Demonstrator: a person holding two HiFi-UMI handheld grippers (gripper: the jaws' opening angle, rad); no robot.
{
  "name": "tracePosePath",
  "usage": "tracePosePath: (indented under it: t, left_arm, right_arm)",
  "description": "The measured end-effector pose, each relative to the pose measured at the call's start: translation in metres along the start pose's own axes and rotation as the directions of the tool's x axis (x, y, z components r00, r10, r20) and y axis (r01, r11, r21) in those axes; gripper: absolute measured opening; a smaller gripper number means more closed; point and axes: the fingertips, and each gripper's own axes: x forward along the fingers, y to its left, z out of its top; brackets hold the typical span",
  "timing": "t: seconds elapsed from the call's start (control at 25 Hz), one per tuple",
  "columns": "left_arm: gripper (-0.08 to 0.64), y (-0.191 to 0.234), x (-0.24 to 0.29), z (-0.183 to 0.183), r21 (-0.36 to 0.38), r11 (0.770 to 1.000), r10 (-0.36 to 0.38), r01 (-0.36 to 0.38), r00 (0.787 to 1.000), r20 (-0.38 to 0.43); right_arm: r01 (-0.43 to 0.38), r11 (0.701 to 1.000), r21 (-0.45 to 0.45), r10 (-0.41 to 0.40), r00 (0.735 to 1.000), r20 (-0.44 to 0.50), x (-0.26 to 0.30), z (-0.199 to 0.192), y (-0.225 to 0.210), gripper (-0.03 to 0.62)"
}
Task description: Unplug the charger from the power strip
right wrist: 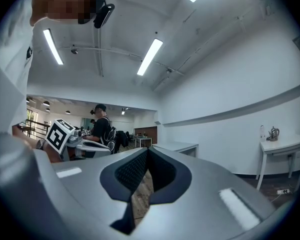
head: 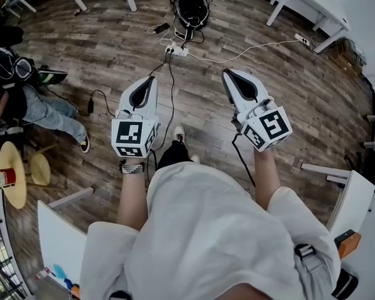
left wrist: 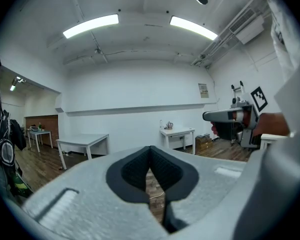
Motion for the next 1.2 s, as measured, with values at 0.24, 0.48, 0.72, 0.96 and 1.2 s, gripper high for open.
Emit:
tracePosePath:
  t: [0.24, 0.48, 0.72, 0.96, 1.2]
  left_arm:
    - [0.003, 0.002, 0.037, -0.009, 0.002, 1.0, -0.02, 0.02, 1.0, -0.019]
    - [0.003, 0.02, 0.093, -0.018, -0.032, 0.999, -0.036, 0.035, 0.999, -0.034]
    - [0.003, 0.054, 0.158, -0.015, -0.036, 0.999, -0.042, 0.04, 0.998, -0.045]
    - [0.003, 0.101, 0.212, -0.015, -0.042, 0.999, -0.017, 0.014, 0.998, -0.068]
    - [0.003, 0.136, 0.253, -0.021, -0.058, 0.998, -0.013, 0.008, 0.997, -0.079]
  right_arm:
    - [0.009, 1.0, 0.024, -0.009, 1.0, -0.011, 0.012, -0.007, -0.03, 0.002]
    - [0.03, 0.999, 0.026, -0.029, 0.999, -0.044, 0.045, -0.021, -0.075, 0.002]
    - [0.043, 0.998, 0.042, -0.04, 0.997, -0.062, 0.099, -0.026, -0.122, 0.002]
    - [0.04, 0.998, 0.045, -0.036, 0.996, -0.079, 0.164, -0.023, -0.163, 0.002]
    - [0.049, 0.998, 0.044, -0.045, 0.995, -0.09, 0.209, -0.034, -0.194, 0.002]
